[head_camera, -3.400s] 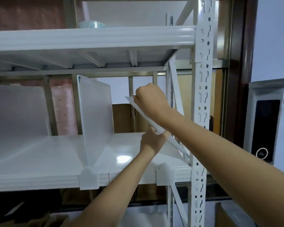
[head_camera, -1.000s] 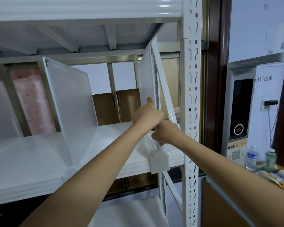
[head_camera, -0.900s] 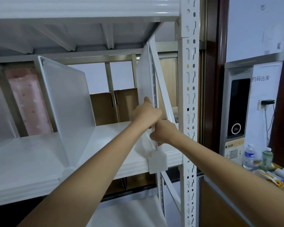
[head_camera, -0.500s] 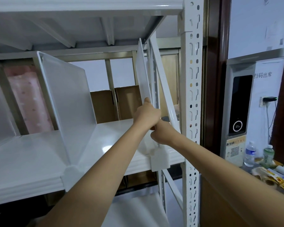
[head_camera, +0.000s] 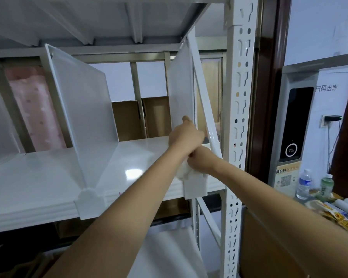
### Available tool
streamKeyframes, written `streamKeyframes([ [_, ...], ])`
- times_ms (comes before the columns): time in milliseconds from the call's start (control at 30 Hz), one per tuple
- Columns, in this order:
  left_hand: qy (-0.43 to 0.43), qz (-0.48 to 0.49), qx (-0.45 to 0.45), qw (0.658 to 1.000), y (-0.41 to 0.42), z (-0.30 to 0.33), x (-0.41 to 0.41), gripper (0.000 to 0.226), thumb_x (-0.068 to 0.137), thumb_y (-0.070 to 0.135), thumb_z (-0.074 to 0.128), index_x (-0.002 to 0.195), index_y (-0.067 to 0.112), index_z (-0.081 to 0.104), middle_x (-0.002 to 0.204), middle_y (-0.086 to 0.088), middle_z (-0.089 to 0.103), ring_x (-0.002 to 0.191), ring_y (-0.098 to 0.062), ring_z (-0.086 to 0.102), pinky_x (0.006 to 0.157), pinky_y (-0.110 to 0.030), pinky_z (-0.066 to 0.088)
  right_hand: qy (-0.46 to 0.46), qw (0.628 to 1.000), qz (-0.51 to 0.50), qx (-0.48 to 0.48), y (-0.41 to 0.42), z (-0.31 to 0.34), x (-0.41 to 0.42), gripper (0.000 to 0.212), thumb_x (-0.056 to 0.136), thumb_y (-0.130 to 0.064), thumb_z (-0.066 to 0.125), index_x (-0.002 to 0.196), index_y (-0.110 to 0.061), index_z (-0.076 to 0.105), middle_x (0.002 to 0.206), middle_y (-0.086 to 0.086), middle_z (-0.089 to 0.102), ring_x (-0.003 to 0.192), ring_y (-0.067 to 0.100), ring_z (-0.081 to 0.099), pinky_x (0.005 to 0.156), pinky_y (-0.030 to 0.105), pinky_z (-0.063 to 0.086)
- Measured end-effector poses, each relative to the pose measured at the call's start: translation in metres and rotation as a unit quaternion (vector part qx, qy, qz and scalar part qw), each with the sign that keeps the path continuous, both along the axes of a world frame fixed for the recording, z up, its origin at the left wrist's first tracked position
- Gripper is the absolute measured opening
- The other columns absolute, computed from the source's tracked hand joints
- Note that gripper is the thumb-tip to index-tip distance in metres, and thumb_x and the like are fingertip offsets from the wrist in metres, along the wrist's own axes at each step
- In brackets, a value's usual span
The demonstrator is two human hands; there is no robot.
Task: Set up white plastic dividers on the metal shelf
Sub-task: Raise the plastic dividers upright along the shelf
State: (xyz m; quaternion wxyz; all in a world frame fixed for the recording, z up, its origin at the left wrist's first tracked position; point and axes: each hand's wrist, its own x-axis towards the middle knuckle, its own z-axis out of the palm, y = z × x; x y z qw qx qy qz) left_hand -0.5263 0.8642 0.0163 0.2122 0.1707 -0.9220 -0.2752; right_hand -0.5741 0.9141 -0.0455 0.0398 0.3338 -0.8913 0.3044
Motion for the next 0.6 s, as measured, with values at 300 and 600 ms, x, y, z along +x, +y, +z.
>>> streamKeyframes([
  [300,-0.011,0.004,-0.009,1.000,-0.002,-0.009,-0.005,0.061,0.094,0.015,0.043,0.150,0.013,0.017,0.132,-0.012,0.054,0.109,-0.031,0.058,0.075,-0.032,0.047,0.012,1.000,-0.011,-0.006,0.000,-0.011,-0.002,0.041,0.095,0.002,0.035,0.063,-0.023,0.030,0.062,-0.005,0.038,0.055,0.005,0.035,0.049,0.017,0.021],
  [600,-0.015,0.012,-0.020,1.000,-0.002,-0.010,-0.004,0.059,0.096,0.021,0.044,0.149,0.014,0.018,0.124,-0.012,0.058,0.082,-0.022,0.049,0.069,-0.030,0.046,0.012,1.000,-0.010,-0.005,0.000,-0.012,-0.004,0.041,0.098,-0.006,0.038,0.065,-0.029,0.030,0.074,-0.005,0.047,0.071,0.016,0.048,0.060,0.018,0.034],
])
